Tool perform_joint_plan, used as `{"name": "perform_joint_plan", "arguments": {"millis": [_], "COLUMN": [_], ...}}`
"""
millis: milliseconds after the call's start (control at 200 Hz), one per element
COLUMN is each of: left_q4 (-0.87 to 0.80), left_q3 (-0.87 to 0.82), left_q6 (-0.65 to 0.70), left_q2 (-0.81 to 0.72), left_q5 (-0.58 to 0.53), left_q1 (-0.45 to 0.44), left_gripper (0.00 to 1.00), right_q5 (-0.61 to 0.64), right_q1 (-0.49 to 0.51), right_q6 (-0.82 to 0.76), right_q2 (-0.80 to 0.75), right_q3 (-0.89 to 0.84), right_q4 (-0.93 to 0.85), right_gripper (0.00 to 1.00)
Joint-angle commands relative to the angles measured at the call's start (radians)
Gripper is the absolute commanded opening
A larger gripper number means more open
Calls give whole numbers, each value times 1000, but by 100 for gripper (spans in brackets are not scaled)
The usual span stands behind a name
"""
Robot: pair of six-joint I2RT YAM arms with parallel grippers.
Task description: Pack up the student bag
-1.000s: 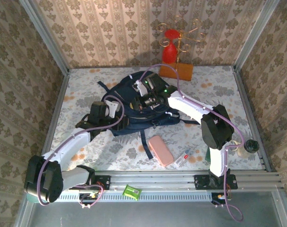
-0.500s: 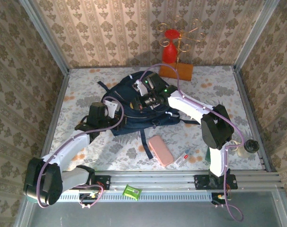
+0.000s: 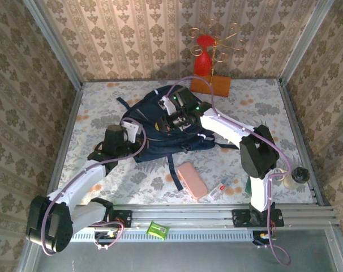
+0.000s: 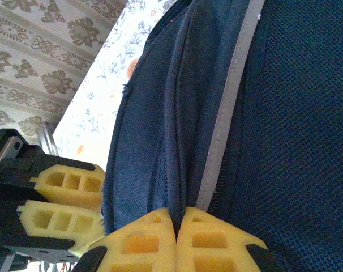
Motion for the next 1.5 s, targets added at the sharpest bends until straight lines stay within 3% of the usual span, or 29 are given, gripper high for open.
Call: {"name": "perform_joint_plan", "arguments": {"millis": [0,275,530,630,770,930,1150,1245,1385,1495], "left_q4": [-15,-120,-45,26,132,62,57,41,24,15], "left_q3": [-19,-18,-34,-46,-49,-31,-47,-46,-35,-26], "left_q6": [-33,-165,-243,-289,-376,-345,-338,-332,-327,-324], "left_q2": [-42,-42,-17,-11,10,19,24,17,17,18], "left_q5": [-30,40,245,270,330,259,264,262,265,270], "left_q1": [0,-1,-1,-1,-1,-4,-4,-5,-5,-6], "left_gripper": [5,0,0,0,0,0,0,0,0,0], "right_q5": [10,84,190,204,279,375,293,305,364,499], "right_q1": [-22,-24,-21,-14,4,8,46,78,154,227], "right_q6": [-41,-113,-203,-201,-184,-112,-11,46,71,11], "right_q2": [6,20,18,2,-39,-160,-306,-362,-396,-369], "right_q3": [37,59,81,78,61,-94,-379,-478,-558,-551], "right_q4": [-39,-115,-208,-218,-234,-182,16,67,115,130], "right_gripper": [0,0,0,7,26,40,49,62,76,82]}}
